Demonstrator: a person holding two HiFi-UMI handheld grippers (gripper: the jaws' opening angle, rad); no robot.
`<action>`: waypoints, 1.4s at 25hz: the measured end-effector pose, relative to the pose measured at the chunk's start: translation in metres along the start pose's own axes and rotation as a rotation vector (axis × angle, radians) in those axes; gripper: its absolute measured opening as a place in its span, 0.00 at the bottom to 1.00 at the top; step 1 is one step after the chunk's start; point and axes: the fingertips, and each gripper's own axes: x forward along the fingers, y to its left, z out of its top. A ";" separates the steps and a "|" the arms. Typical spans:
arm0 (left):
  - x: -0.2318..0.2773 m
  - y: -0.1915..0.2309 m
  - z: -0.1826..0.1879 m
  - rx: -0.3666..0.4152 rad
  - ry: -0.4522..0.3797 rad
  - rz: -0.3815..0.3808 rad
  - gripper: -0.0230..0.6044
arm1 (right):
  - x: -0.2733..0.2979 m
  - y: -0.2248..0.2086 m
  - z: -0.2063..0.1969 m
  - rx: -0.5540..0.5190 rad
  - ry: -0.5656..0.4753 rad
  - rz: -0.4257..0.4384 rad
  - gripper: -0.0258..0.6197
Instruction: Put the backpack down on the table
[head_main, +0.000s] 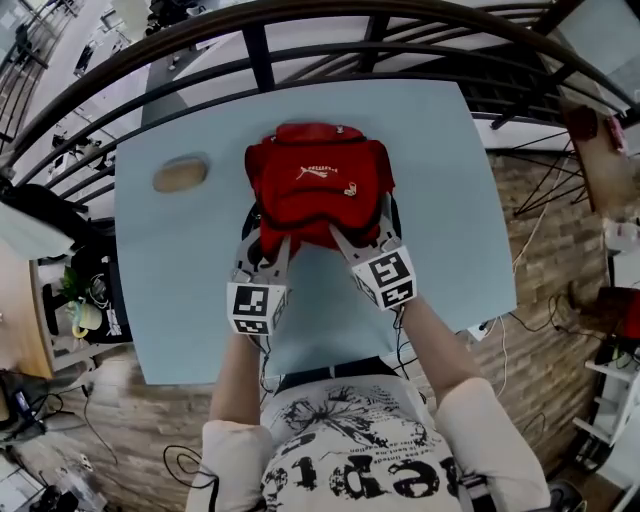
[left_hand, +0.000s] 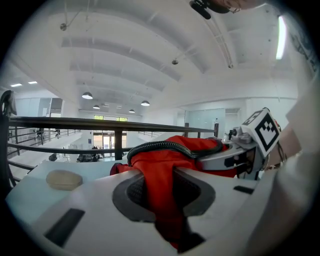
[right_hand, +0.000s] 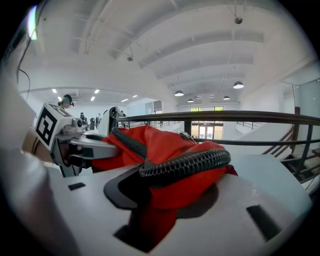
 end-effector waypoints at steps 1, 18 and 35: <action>-0.002 -0.001 -0.005 -0.004 0.004 -0.002 0.15 | -0.001 0.002 -0.006 0.007 0.005 -0.004 0.28; -0.017 -0.007 -0.091 -0.045 0.093 -0.030 0.20 | -0.004 0.024 -0.090 0.062 0.077 -0.068 0.40; -0.072 -0.006 -0.058 -0.028 -0.045 0.003 0.45 | -0.062 0.034 -0.068 -0.019 0.017 -0.230 0.63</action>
